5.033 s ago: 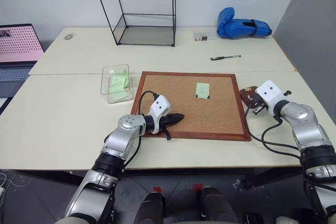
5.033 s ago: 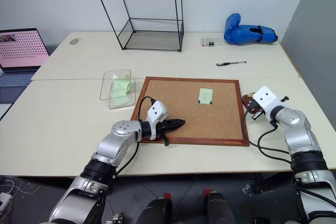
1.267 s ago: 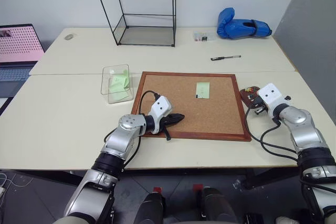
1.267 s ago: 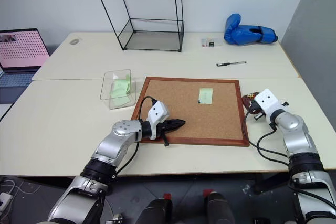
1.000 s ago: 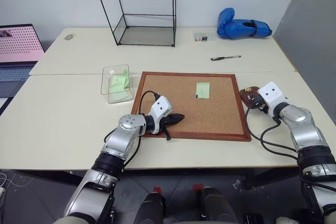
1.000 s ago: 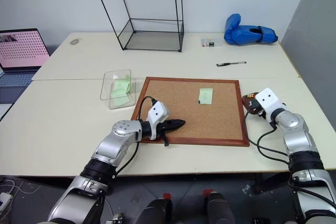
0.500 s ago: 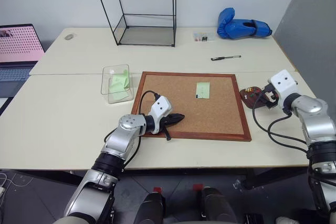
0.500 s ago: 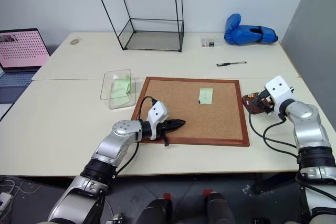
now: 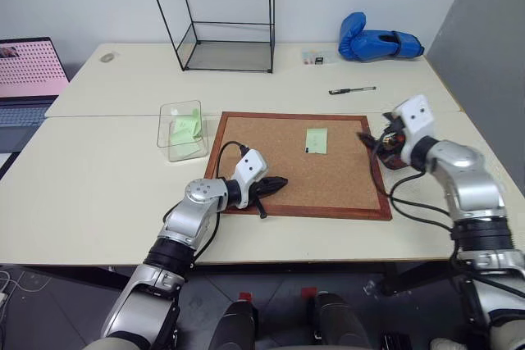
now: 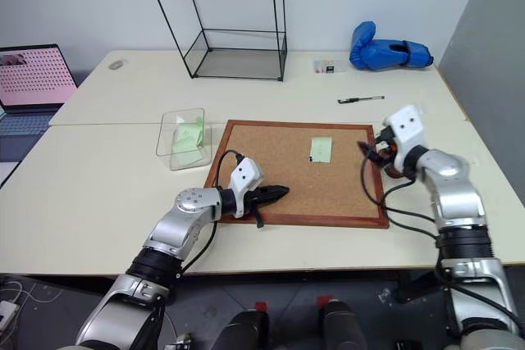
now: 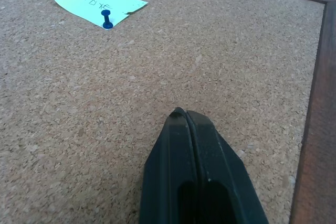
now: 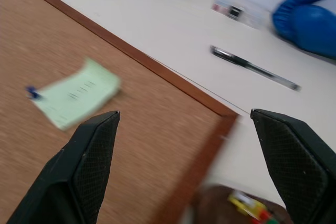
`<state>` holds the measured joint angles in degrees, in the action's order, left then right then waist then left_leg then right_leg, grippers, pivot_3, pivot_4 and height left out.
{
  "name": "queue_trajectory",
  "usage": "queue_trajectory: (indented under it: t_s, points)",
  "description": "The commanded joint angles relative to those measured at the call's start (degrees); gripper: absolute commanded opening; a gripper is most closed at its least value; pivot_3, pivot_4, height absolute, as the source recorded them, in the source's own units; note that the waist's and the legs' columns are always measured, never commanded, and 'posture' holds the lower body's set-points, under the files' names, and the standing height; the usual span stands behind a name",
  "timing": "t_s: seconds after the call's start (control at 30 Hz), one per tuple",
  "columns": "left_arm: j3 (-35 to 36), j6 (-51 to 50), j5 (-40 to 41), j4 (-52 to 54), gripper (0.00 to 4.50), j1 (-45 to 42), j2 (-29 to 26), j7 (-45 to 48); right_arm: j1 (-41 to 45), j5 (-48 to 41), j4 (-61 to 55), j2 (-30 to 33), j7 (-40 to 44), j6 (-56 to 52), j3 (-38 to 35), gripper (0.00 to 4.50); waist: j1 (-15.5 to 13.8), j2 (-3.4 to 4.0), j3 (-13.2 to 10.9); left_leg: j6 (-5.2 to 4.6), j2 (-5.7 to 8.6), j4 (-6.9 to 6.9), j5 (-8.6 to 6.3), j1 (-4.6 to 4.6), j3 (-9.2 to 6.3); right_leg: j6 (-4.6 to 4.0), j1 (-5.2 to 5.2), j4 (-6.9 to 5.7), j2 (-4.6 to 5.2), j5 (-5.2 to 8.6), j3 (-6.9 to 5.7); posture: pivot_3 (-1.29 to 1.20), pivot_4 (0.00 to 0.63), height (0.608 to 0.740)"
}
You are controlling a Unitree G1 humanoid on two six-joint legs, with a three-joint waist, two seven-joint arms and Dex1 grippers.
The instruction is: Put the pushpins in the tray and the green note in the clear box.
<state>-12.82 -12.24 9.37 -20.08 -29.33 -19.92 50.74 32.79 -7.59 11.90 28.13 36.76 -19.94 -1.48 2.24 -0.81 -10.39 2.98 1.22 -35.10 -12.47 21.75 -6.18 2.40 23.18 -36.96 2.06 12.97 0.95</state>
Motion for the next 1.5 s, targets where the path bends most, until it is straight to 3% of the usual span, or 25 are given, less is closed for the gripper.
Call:
queue_trajectory:
  t_s: [0.03, 0.3, 0.67, 0.93, 1.3, 1.37, 1.5]
  points:
    - [2.98, -2.86, -0.60, -3.87, 0.00, 0.46, -1.99, -1.97, 0.01, -1.04, -1.66, -4.48, 0.03, 1.66, 2.42, 4.24, 0.28, 0.00, 0.00, 0.00, -0.02, 0.00, 0.00, 0.00, 0.00, 0.00, 0.01, -0.02, -0.01, 0.00, -0.01, 0.00, 0.150, 0.740]
    - [5.03, -6.43, 1.89, -4.51, 0.00, 0.59, -1.34, -1.92, 2.99, 1.94, 8.81, -12.38, -1.65, 7.70, 7.10, 4.24, 0.96, 0.00, -0.01, 0.00, -0.03, 0.02, 0.00, 0.00, -0.03, 0.03, 0.05, -0.04, -0.03, -0.02, -0.03, 0.00, 0.150, 0.740]
    - [4.82, -8.51, 2.48, -3.17, 0.00, 1.26, -1.80, -0.88, 11.57, 5.21, 25.37, -18.21, -5.79, 15.20, 7.38, 4.24, 1.23, 0.01, -0.01, 0.00, -0.04, 0.04, 0.00, -0.04, -0.04, 0.04, 0.05, -0.08, -0.05, -0.04, -0.02, 0.00, 0.150, 0.740]
    - [4.49, -8.47, 2.24, -2.54, 0.00, 1.60, -1.86, -0.91, 16.18, 7.54, 37.13, -18.61, -9.26, 20.05, 6.92, 2.65, 1.28, 0.01, -0.01, 0.00, -0.04, 0.08, 0.00, -0.05, -0.03, 0.04, 0.05, -0.08, -0.05, -0.04, 0.00, 0.00, 0.150, 0.740]
    - [4.19, -8.58, 2.05, -1.93, 0.00, 2.12, -2.06, -0.89, 16.40, 7.46, 38.29, -18.99, -8.31, 21.63, 6.49, 0.40, 1.34, 0.01, 0.00, 0.00, -0.03, 0.09, 0.00, -0.06, -0.03, 0.04, 0.05, -0.08, -0.04, -0.04, 0.01, 0.00, 0.150, 0.740]
    - [4.16, -8.52, 2.01, -1.99, 0.00, 2.11, -2.05, -0.89, 16.22, 7.20, 37.46, -18.98, -7.96, 21.48, 6.36, 0.07, 1.34, 0.01, -0.01, 0.00, -0.03, 0.09, 0.00, -0.05, -0.03, 0.04, 0.05, -0.08, -0.04, -0.04, 0.01, 0.00, 0.150, 0.740]
    - [4.00, -8.52, 1.89, -1.98, 0.00, 2.20, -2.00, -0.96, 15.69, 6.31, 34.79, -19.13, -6.81, 21.02, 6.00, 0.01, 1.33, 0.01, -0.01, 0.00, -0.03, 0.09, 0.00, -0.05, -0.03, 0.04, 0.05, -0.08, -0.04, -0.04, 0.01, 0.00, 0.150, 0.740]
